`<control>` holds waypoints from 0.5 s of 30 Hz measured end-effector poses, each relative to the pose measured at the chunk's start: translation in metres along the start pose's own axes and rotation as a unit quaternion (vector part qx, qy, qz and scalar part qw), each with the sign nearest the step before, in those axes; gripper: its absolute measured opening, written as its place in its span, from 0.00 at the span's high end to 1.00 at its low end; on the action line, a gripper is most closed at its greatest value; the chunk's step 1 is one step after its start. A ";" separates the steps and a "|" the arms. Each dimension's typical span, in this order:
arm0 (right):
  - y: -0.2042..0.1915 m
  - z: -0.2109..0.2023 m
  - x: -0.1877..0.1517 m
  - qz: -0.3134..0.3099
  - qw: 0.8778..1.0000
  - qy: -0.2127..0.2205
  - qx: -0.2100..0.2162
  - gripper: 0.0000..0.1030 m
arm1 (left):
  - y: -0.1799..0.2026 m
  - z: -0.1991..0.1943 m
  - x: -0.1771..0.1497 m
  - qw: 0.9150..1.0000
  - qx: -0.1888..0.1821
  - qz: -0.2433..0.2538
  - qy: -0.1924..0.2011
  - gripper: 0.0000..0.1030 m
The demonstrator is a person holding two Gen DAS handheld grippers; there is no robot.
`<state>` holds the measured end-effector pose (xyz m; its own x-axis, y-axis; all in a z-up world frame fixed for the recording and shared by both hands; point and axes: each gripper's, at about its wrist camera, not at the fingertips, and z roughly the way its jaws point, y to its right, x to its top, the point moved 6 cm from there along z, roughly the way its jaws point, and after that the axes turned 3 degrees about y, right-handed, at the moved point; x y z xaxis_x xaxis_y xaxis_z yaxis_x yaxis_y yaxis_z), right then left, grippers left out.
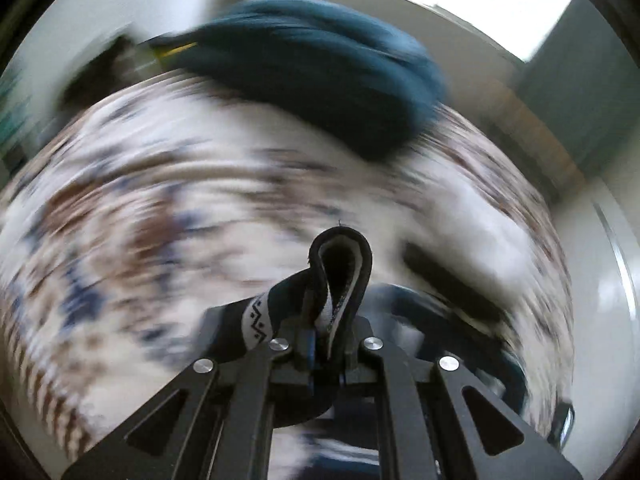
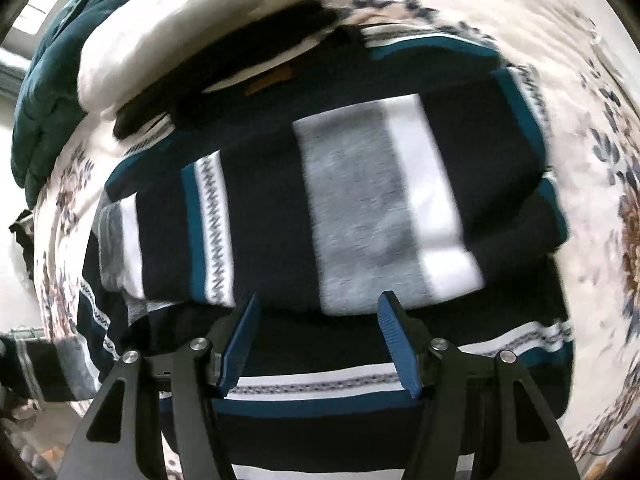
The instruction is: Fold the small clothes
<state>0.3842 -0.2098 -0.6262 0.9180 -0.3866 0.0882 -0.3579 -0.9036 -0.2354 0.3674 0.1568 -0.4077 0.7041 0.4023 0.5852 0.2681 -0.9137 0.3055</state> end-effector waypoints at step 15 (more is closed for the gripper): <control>0.160 -0.028 0.002 0.079 0.997 0.002 -0.020 0.39 | 0.345 0.096 -0.154 0.951 -0.176 0.215 -0.133 0.73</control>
<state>0.3239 -0.3607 -0.6361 0.8493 -0.5247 0.0574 -0.5038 -0.8382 -0.2088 0.4141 -0.2258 -0.4646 0.8533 -0.0766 0.5158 -0.2867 -0.8952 0.3412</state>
